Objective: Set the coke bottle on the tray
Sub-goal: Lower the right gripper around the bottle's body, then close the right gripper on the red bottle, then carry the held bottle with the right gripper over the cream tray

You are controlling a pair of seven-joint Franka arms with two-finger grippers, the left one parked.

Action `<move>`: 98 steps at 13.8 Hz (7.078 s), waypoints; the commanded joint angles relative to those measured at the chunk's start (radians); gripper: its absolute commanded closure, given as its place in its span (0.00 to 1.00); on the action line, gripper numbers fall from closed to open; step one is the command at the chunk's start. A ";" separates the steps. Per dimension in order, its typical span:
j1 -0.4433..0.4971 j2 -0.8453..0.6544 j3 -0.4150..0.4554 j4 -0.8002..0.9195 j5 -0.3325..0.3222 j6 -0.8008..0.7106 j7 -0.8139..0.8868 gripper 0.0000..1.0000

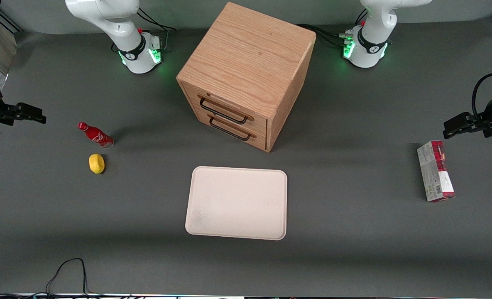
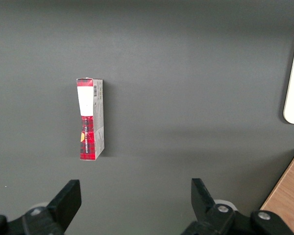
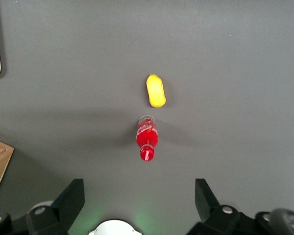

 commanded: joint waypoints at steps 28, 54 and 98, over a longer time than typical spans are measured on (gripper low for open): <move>0.005 -0.147 -0.110 -0.809 -0.094 0.896 -0.020 0.00; 0.052 -0.123 -0.094 -0.614 -0.092 0.707 -0.005 1.00; 0.354 1.017 0.102 0.992 0.102 0.341 0.867 1.00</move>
